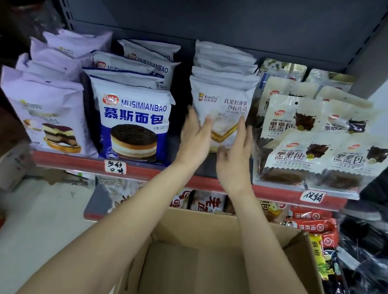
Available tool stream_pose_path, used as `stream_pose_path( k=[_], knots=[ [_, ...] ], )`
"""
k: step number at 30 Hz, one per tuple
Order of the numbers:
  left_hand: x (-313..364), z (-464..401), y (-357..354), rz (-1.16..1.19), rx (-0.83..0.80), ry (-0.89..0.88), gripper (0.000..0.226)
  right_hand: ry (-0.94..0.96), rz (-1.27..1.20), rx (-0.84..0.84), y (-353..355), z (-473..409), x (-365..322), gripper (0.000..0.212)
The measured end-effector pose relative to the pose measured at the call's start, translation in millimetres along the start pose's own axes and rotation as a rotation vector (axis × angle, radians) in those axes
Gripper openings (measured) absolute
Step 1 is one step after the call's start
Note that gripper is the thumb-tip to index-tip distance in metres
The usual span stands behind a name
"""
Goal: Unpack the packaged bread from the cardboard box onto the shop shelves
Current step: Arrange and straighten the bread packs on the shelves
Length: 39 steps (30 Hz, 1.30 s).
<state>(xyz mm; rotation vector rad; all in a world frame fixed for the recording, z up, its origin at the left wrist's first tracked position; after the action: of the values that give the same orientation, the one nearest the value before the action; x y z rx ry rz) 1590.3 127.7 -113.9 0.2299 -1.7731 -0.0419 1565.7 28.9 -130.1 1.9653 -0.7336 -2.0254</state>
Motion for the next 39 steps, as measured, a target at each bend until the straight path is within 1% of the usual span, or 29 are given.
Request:
stream_pose_path(
  k=[3,5,7,10,12,14,16,18,20,22,25,27,30,33,36,39],
  knots=[
    [23.5,43.3,21.4,0.002,-0.105,0.025,0.044,0.097,0.035,0.023,20.9,33.4,-13.7,0.061],
    [37.7,72.9,44.0,-0.059,-0.114,-0.005,0.034,0.139,0.010,0.032,34.9,54.6,-26.0,0.055],
    [52.8,103.7,69.5,-0.153,-0.092,-0.051,0.027,0.149,-0.023,0.018,47.6,77.6,-37.8,0.049],
    [75.1,146.6,110.7,-0.315,-0.024,-0.121,0.025,0.205,0.002,0.001,66.5,115.9,-50.0,0.036],
    [90.5,170.3,135.4,-0.330,0.028,-0.145,0.022,0.220,0.043,-0.045,74.4,141.7,-52.1,0.027],
    [102.8,186.8,155.3,-0.342,0.071,-0.167,0.022,0.213,0.100,-0.100,74.6,164.4,-53.4,0.025],
    [107.6,192.8,172.4,-0.355,0.100,-0.204,0.023,0.200,0.141,-0.145,66.7,178.1,-58.8,0.026],
    [97.7,189.4,191.6,-0.355,0.115,-0.225,0.028,0.199,0.152,-0.167,51.3,182.5,-67.6,0.030],
    [77.4,181.7,210.6,-0.398,0.076,-0.238,0.034,0.165,0.136,-0.177,31.1,179.2,-75.6,0.037],
    [50.0,172.5,229.6,-0.448,0.016,-0.233,0.040,0.083,0.092,-0.178,7.2,170.3,-79.0,0.049],
    [12.0,151.5,253.7,-0.415,-0.040,-0.159,0.047,-0.038,0.045,-0.148,-28.2,151.0,-77.7,0.067],
    [-1.6,130.7,261.9,-0.391,-0.100,-0.108,0.053,-0.102,-0.023,-0.115,-48.1,137.0,-79.4,0.075],
    [-8.2,100.8,260.1,-0.344,-0.189,-0.054,0.063,-0.167,-0.103,-0.057,-70.1,115.4,-87.1,0.085],
    [-6.9,77.9,243.4,-0.251,-0.252,-0.010,0.071,-0.223,-0.222,-0.059,-86.0,92.0,-90.3,0.095],
    [-9.5,63.4,221.8,-0.146,-0.333,-0.034,0.082,-0.306,-0.262,-0.056,-96.3,72.5,-85.3,0.094],
    [-12.2,53.0,206.4,-0.158,-0.344,-0.148,0.095,-0.279,-0.233,-0.061,-101.3,64.9,-85.6,0.084]
  ],
)
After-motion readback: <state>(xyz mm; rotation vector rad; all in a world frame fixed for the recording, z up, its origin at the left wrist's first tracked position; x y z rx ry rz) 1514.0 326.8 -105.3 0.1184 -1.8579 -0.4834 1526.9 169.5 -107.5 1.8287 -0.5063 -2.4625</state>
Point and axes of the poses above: each hand's wrist, its own z-axis away from the middle knuckle, its own y-axis out of the back of the hand, x = y × z, the point moved 4 cm from there along -z, towards the middle knuckle, and after that the axes turned 12 degrees about -y, right-handed, at the moved point
